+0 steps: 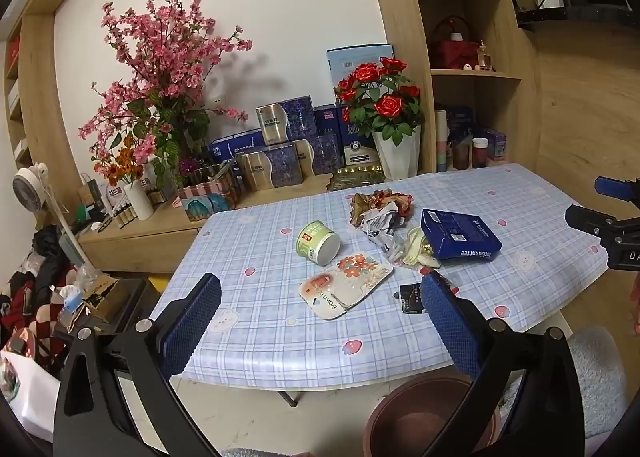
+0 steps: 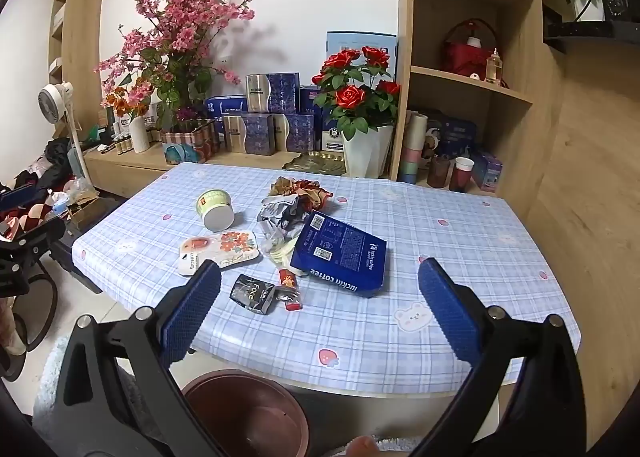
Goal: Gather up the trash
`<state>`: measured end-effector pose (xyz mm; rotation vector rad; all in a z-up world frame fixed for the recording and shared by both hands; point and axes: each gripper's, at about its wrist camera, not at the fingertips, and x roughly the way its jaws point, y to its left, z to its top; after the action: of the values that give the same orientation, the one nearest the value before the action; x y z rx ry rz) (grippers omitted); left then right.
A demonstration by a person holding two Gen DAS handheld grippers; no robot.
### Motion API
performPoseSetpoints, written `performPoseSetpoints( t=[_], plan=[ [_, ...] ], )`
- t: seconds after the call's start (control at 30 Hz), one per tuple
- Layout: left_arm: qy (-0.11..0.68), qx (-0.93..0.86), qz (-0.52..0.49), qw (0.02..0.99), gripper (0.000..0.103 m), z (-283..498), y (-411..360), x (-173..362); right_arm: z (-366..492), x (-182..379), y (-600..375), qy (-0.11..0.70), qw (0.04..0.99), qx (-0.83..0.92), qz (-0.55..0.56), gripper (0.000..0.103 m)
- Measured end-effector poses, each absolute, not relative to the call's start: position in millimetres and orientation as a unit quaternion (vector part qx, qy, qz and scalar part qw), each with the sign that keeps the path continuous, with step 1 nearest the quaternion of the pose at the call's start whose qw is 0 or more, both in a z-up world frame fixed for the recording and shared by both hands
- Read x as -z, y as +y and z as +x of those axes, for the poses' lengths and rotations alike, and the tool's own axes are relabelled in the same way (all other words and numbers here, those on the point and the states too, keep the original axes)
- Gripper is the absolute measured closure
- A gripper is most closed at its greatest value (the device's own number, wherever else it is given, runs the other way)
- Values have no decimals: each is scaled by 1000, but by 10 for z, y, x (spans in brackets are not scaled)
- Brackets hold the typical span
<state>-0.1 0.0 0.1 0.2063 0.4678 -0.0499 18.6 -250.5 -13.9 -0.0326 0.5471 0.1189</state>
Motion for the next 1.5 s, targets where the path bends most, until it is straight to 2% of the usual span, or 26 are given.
performPoseSetpoints(
  t=[1.17, 1.5],
  plan=[
    [236, 15, 118, 964, 5, -15, 72, 22, 254, 91, -2456, 273, 960, -57, -21, 6],
    [236, 15, 119, 964, 5, -14, 76, 33, 278, 223, -2551, 273, 960, -57, -23, 6]
  ],
)
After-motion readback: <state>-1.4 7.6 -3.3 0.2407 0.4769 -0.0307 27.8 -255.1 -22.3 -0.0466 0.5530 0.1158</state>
